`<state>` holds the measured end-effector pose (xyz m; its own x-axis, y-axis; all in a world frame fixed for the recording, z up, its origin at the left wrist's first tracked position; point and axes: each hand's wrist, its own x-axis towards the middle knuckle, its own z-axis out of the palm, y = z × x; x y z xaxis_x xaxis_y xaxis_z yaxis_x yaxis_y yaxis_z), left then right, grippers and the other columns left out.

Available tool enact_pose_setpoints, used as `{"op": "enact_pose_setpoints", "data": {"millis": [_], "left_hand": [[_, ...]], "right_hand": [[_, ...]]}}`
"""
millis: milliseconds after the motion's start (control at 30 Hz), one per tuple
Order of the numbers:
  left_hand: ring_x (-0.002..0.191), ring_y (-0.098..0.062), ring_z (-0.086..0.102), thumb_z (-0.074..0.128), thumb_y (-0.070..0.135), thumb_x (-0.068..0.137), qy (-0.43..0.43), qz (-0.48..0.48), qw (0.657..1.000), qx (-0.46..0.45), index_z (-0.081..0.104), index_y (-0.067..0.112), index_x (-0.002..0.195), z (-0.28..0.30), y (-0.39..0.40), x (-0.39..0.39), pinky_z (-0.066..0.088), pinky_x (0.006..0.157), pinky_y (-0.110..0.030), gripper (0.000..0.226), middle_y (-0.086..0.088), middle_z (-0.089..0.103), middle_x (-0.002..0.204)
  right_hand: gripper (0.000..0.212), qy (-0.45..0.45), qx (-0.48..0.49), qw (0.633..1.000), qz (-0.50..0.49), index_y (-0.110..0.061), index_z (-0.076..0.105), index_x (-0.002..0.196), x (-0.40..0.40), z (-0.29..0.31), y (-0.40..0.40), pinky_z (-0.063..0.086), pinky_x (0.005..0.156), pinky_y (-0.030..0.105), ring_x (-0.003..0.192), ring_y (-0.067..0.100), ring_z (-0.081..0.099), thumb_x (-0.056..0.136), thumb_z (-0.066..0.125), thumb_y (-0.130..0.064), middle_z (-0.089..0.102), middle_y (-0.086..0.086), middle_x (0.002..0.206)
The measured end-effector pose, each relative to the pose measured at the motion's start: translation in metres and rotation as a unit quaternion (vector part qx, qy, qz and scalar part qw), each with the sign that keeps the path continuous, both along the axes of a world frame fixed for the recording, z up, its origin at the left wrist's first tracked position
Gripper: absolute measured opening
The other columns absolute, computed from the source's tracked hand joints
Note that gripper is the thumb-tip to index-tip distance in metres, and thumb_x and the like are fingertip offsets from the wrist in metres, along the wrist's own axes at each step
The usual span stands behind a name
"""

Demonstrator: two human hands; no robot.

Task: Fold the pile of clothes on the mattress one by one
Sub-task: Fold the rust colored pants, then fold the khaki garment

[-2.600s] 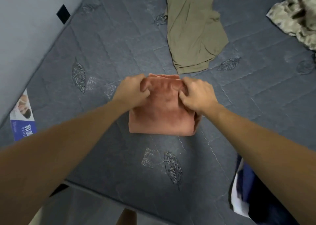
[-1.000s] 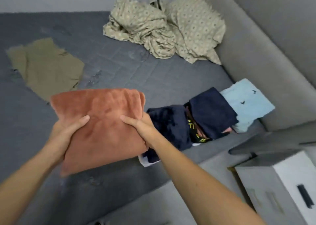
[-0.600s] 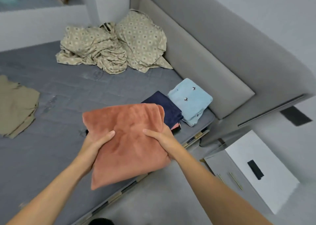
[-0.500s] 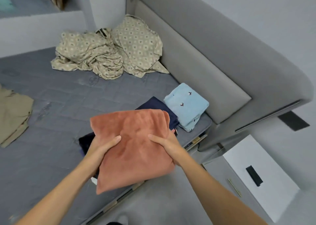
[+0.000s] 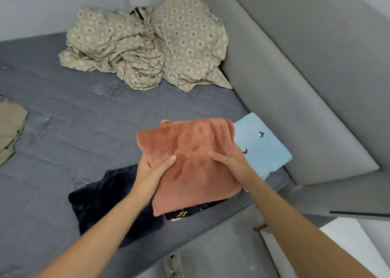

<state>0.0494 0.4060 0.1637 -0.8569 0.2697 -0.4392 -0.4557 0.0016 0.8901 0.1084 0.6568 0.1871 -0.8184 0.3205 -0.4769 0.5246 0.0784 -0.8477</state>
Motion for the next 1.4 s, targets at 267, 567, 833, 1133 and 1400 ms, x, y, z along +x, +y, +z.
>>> {"op": "enact_pose_setpoints", "data": {"millis": [267,567,833,1133,1400], "left_hand": [[0.114,-0.022,0.063,0.067,0.041,0.098,-0.117,0.01,0.965,-0.235,0.049,0.023,0.129,-0.144,0.062,-0.012,0.051,0.103,-0.046,0.04,-0.001,0.063,0.125],[0.132,-0.024,0.047,0.059,0.056,0.094,-0.011,-0.054,0.892,-0.449,0.033,0.026,0.154,-0.099,0.06,0.0,0.049,0.1,-0.048,0.072,0.0,0.045,0.139],[0.136,-0.028,0.043,0.052,0.05,0.101,0.116,-0.1,0.811,-0.565,0.029,0.023,0.159,-0.01,0.003,0.008,0.047,0.097,-0.048,0.069,-0.001,0.042,0.154],[0.146,-0.02,0.033,0.042,0.053,0.103,0.108,-0.005,0.797,-0.594,0.022,0.029,0.162,0.022,-0.168,0.023,0.042,0.109,-0.043,0.067,0.007,0.033,0.162],[0.141,-0.023,0.042,0.016,0.066,0.091,0.037,0.026,0.807,-0.588,0.027,0.027,0.161,-0.061,-0.432,0.028,0.047,0.105,-0.043,0.081,0.005,0.04,0.156]], "right_hand": [[0.095,-0.102,0.208,0.97,0.068,-0.028,0.017,0.164,-0.03,-0.134,0.04,0.038,0.112,0.038,0.139,0.025,0.048,0.089,0.076,-0.037,0.043,-0.002,0.159],[0.096,-0.026,0.466,0.857,0.22,-0.02,0.029,0.16,-0.044,-0.098,0.021,0.026,0.124,0.051,0.153,0.033,0.022,0.07,0.06,-0.031,0.023,0.012,0.169],[0.079,0.033,0.457,0.815,0.356,-0.023,0.039,0.155,-0.066,-0.029,-0.033,0.026,0.125,0.047,0.153,0.026,0.03,0.079,0.057,-0.033,0.038,0.007,0.163],[0.074,0.172,0.426,0.752,0.472,-0.019,0.034,0.161,-0.099,-0.013,-0.244,0.025,0.126,0.045,0.156,0.025,0.027,0.092,0.052,-0.039,0.033,0.006,0.167],[0.075,0.156,0.397,0.719,0.549,-0.02,0.016,0.166,-0.143,-0.09,-0.504,0.025,0.125,0.04,0.16,0.021,0.012,0.101,0.05,-0.04,0.015,0.001,0.173]]}}
